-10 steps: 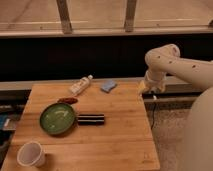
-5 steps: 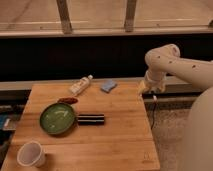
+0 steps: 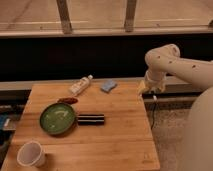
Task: Move the arm in a circular motion
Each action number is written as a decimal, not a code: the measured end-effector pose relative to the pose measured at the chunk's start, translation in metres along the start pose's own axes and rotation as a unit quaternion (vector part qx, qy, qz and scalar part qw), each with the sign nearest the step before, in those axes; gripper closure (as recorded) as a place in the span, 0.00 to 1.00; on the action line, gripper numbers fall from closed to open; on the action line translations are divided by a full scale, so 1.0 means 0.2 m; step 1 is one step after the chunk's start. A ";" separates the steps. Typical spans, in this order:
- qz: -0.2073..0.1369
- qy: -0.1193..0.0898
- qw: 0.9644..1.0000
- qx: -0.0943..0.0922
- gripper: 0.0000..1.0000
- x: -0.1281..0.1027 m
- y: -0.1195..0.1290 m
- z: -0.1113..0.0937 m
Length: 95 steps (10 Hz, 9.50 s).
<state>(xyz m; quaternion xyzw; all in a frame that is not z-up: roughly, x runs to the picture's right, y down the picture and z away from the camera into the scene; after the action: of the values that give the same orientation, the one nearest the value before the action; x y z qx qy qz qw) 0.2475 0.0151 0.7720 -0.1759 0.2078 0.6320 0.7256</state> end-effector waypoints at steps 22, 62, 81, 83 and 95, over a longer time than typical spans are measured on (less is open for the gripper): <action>-0.164 -0.025 0.985 -0.039 0.26 -0.41 0.69 -0.07; -0.309 -0.020 0.951 -0.008 0.26 -0.53 1.10 -0.23; -0.232 0.027 0.972 -0.023 0.26 -0.61 0.61 -0.01; -0.263 0.019 0.964 -0.029 0.26 -0.68 0.81 -0.05; -0.388 0.002 0.921 -0.042 0.26 0.08 1.36 -0.21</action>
<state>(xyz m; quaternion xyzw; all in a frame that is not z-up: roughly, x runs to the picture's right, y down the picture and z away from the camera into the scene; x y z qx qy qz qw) -0.0236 0.0456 0.7295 -0.2746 0.0978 0.3088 0.9054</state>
